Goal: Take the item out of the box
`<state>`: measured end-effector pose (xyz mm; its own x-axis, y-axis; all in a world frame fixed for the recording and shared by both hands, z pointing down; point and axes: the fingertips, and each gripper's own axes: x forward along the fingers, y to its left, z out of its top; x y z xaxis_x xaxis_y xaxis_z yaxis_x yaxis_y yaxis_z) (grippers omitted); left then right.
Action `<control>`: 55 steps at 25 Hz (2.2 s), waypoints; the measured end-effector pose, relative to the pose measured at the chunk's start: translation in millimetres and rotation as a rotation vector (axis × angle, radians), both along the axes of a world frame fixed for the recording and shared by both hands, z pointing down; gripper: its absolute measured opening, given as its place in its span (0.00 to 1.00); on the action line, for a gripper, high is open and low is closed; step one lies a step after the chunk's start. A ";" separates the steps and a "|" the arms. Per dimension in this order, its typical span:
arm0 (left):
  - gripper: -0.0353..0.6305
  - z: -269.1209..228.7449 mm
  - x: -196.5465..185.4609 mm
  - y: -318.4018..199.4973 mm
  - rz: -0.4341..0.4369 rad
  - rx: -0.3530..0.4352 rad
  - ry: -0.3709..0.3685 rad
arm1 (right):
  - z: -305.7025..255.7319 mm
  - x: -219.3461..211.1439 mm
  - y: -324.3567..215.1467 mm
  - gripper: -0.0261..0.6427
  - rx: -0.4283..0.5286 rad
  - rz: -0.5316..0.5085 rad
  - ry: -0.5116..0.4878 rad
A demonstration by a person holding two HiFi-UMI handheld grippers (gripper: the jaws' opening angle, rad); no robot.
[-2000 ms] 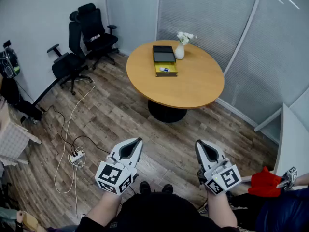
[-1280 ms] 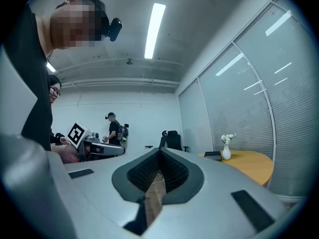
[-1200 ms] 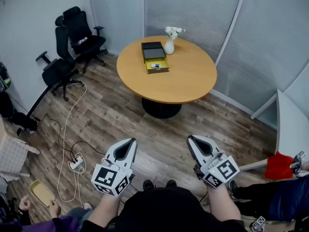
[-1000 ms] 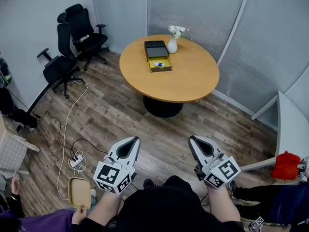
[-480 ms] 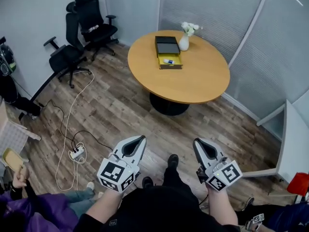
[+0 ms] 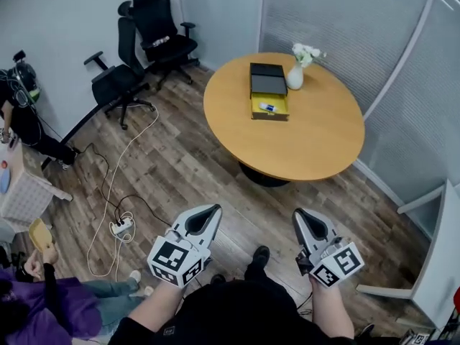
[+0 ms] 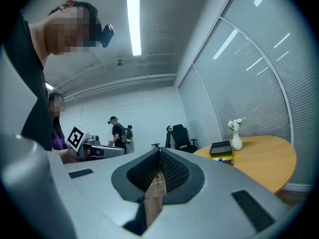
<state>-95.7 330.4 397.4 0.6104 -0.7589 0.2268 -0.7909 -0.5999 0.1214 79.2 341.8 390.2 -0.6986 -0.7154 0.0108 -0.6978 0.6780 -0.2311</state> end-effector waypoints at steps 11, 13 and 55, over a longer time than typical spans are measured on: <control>0.07 -9.6 56.0 -72.8 -0.033 0.021 -0.001 | -9.6 46.9 -72.5 0.10 0.021 -0.066 -0.006; 0.07 -12.5 71.2 -82.1 -0.026 0.031 -0.005 | -11.2 59.8 -77.7 0.10 0.026 -0.067 -0.015; 0.07 21.5 41.0 -393.3 0.061 -0.022 0.047 | 35.2 14.2 -375.1 0.10 -0.155 -0.058 0.091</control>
<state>-54.7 -63.0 418.9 0.6656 -0.7153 0.2129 -0.7461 -0.6434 0.1711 93.4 -33.3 425.4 -0.7300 -0.6584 0.1831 -0.6811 0.6790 -0.2738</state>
